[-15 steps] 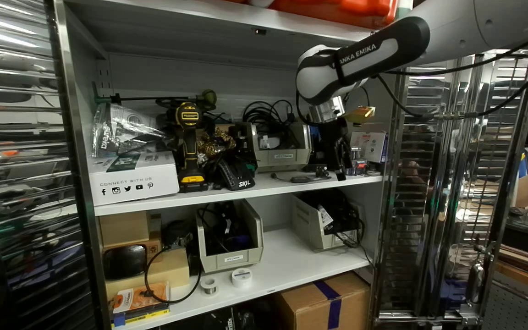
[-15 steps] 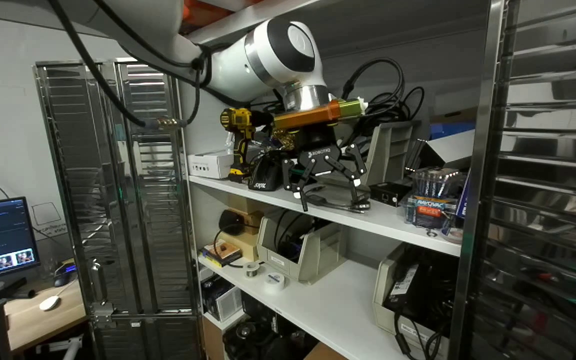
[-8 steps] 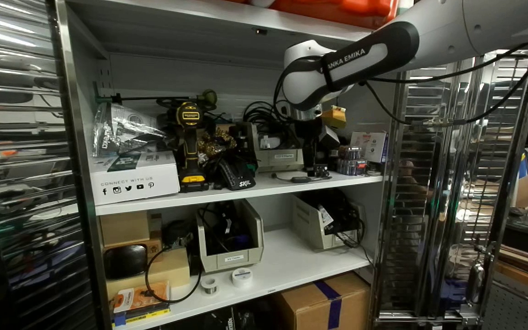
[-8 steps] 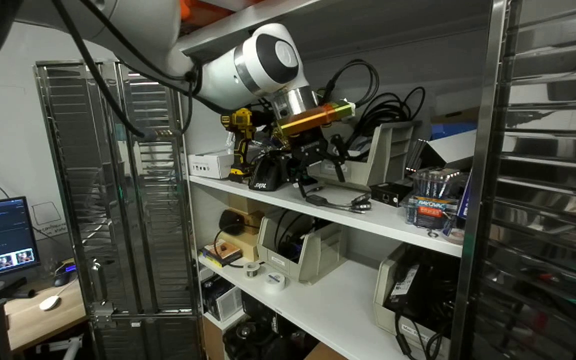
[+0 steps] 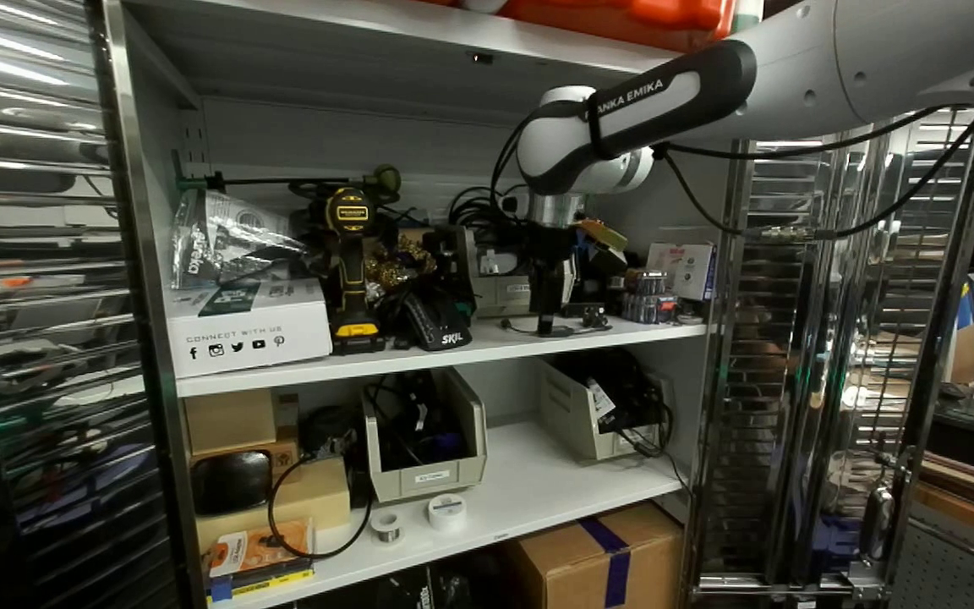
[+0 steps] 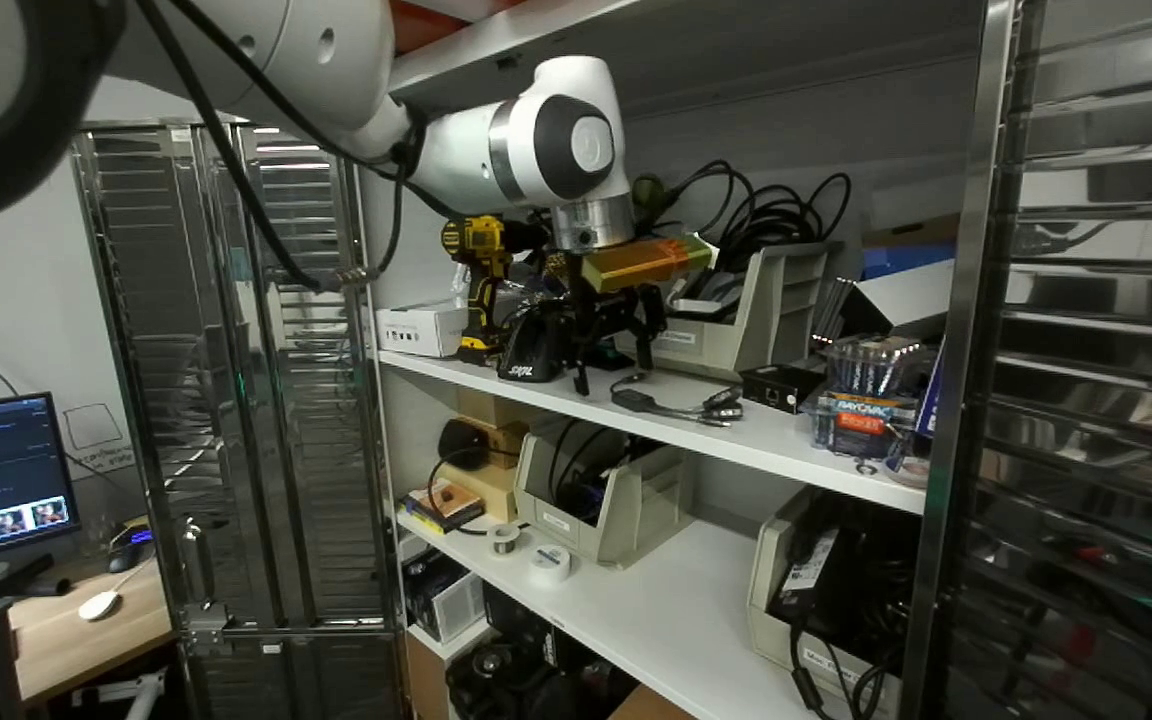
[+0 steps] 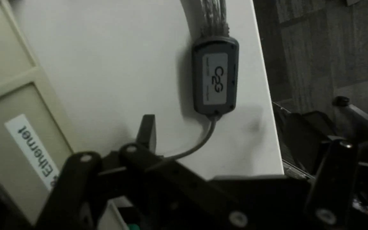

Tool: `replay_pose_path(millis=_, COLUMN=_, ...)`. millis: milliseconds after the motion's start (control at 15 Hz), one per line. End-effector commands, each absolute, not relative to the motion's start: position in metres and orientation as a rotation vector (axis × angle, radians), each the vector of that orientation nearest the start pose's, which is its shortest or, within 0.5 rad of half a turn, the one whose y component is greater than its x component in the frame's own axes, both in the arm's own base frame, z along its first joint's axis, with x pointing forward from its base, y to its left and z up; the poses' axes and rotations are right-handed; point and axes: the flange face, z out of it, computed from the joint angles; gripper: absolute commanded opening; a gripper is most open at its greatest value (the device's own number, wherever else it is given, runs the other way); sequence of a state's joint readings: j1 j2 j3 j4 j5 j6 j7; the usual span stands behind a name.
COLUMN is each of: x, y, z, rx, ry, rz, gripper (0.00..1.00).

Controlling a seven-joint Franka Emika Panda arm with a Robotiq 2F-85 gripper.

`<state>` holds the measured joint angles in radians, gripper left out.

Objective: Pick the cable and put it in the box

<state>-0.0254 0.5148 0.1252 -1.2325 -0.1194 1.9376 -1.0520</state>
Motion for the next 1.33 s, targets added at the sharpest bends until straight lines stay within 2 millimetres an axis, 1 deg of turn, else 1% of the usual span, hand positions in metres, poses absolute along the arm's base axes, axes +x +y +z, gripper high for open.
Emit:
replay_pose_path(millis=0, x=0.729, y=0.034, z=0.501, rx=-2.495, ry=-1.922, rz=-0.25, gripper=1.0)
replay_pose_path(millis=133, x=0.727, y=0.028, z=0.498, rx=-2.435, ry=-1.964, rz=-0.194, gripper=1.0)
replay_pose_path(millis=267, x=0.727, y=0.022, z=0.495, rx=-2.416, ry=-1.988, rz=-0.151, gripper=1.0)
replay_pose_path(millis=467, x=0.73, y=0.017, z=0.493, rx=-2.431, ry=-2.004, rz=-0.139, gripper=1.0)
replay_pose_path(millis=867, x=0.739, y=0.009, z=0.48, rx=-2.491, ry=-2.003, rz=-0.124, gripper=1.0)
replay_pose_path(millis=933, x=0.739, y=0.008, z=0.478, rx=-2.496, ry=-2.007, rz=-0.116, gripper=0.75)
replay_pose_path(millis=1000, x=0.74, y=0.008, z=0.477, rx=-2.502, ry=-2.014, rz=-0.113, gripper=0.74)
replay_pose_path(millis=1133, x=0.74, y=0.01, z=0.481, rx=-2.515, ry=-2.026, rz=-0.109, gripper=0.58)
replay_pose_path(millis=1267, x=0.736, y=0.012, z=0.487, rx=-2.521, ry=-2.033, rz=-0.089, gripper=0.43)
